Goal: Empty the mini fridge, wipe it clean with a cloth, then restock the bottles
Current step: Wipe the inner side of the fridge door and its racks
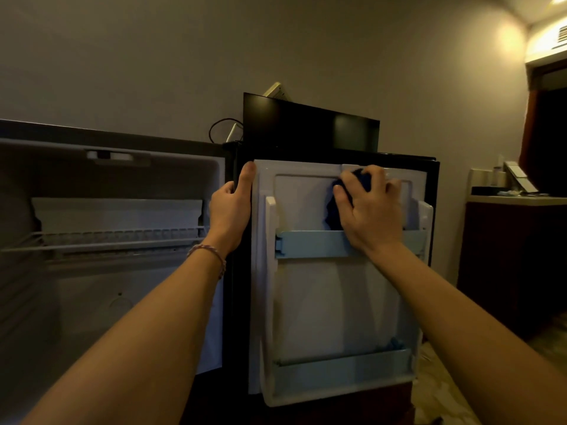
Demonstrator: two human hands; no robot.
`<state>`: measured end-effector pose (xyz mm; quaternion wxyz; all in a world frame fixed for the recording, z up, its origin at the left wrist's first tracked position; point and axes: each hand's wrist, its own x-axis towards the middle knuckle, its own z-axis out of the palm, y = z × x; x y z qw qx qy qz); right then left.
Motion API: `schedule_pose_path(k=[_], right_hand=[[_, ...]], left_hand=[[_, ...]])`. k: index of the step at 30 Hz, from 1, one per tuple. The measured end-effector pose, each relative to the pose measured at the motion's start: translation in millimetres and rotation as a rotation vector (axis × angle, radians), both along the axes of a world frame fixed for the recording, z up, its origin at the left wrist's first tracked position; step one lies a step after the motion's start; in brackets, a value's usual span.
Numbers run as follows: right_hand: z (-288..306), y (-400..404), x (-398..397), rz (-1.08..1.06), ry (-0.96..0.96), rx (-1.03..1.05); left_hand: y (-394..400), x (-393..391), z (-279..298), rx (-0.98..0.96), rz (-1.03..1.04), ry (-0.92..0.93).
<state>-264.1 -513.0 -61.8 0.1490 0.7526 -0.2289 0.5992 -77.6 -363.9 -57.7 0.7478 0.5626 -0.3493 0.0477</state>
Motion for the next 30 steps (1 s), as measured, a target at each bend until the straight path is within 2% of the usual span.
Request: schedule_pose_path(k=[6,11,17,21,25,30], right_hand=[[5,61,38,0.188,0.006,-0.096],[6,80,52,0.213,-0.015,-0.123],[12,53,31,0.211,-0.014,-0.161],[18,5,2,0.127,-0.039,-0.159],[11,-37,-32,0.064,-0.083,-0.051],[8,-41,-31,0.027,-0.125,0.048]], left_hand=[[-1,0,0,-0.001,-0.007,-0.043],[-1,1,-1,0.014,-0.027,-0.038],[1,6,-2,-0.015,-0.096,-0.017],[1,6,-2,-0.007,-0.093,-0.028],[0,5,-2,-0.006,-0.071,-0.012],[0,1,-2,-0.005,-0.047,-0.006]])
